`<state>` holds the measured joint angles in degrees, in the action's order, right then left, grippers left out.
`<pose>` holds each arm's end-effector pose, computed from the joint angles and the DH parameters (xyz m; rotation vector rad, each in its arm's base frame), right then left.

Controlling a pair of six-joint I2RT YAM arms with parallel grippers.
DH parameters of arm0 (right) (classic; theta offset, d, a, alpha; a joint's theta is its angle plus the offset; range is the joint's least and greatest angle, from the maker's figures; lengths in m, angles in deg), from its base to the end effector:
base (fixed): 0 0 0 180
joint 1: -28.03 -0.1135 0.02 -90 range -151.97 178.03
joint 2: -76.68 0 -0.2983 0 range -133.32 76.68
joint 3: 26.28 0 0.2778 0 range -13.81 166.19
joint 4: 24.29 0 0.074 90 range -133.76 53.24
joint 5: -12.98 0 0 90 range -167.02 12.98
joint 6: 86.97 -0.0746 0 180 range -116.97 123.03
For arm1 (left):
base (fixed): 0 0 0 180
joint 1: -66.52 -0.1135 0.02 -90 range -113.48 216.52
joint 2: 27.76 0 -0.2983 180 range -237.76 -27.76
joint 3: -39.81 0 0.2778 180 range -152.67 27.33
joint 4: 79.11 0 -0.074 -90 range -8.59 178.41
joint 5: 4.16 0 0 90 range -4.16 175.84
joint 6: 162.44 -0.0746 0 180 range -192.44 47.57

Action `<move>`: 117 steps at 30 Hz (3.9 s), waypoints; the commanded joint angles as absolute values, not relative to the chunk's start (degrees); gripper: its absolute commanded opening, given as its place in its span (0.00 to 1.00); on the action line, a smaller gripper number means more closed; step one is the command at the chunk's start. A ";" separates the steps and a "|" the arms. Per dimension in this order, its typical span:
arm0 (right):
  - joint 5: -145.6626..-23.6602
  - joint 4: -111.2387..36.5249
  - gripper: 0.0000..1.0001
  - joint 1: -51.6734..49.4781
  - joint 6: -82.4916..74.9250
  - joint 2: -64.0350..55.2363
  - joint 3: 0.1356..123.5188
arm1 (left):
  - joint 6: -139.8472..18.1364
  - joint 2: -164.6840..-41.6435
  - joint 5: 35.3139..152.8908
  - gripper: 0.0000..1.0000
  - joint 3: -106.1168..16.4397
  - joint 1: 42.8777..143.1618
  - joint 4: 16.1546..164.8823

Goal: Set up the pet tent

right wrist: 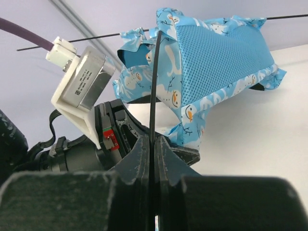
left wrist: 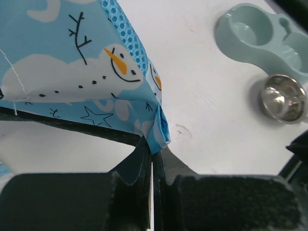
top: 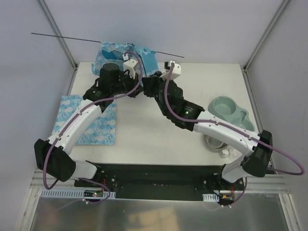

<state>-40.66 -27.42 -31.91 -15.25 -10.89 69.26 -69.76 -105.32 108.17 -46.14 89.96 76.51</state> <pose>0.2467 0.3380 0.4614 -0.0312 1.5347 0.6240 0.3264 -0.1724 0.4059 0.6080 1.7818 -0.6752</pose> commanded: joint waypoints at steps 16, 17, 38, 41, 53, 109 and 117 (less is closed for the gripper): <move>-24.79 -39.57 0.00 -35.34 -14.70 -4.61 62.92 | -58.12 -109.15 110.63 0.00 -45.45 100.18 85.25; -26.81 -40.62 0.00 -35.34 -15.68 -4.79 63.18 | -57.24 -108.71 109.84 0.00 -44.66 100.27 85.69; -46.60 -43.72 0.00 -32.27 -30.27 -6.20 60.29 | -48.97 -99.57 102.62 0.00 -33.59 98.43 86.92; -50.20 -37.14 0.00 -30.25 -32.38 -5.24 57.66 | -49.14 -97.81 103.77 0.00 -31.74 98.34 86.92; -49.09 -22.71 0.00 -28.48 -38.80 -4.27 52.38 | -46.26 -93.59 106.06 0.00 -30.59 95.00 83.06; -53.63 -25.51 0.42 -31.74 -31.86 -10.42 57.56 | -10.73 -93.76 112.56 0.00 -30.06 82.87 75.76; -61.28 -21.65 0.31 -30.86 -34.32 -10.07 55.45 | -13.11 -94.73 113.35 0.00 -30.15 82.87 75.67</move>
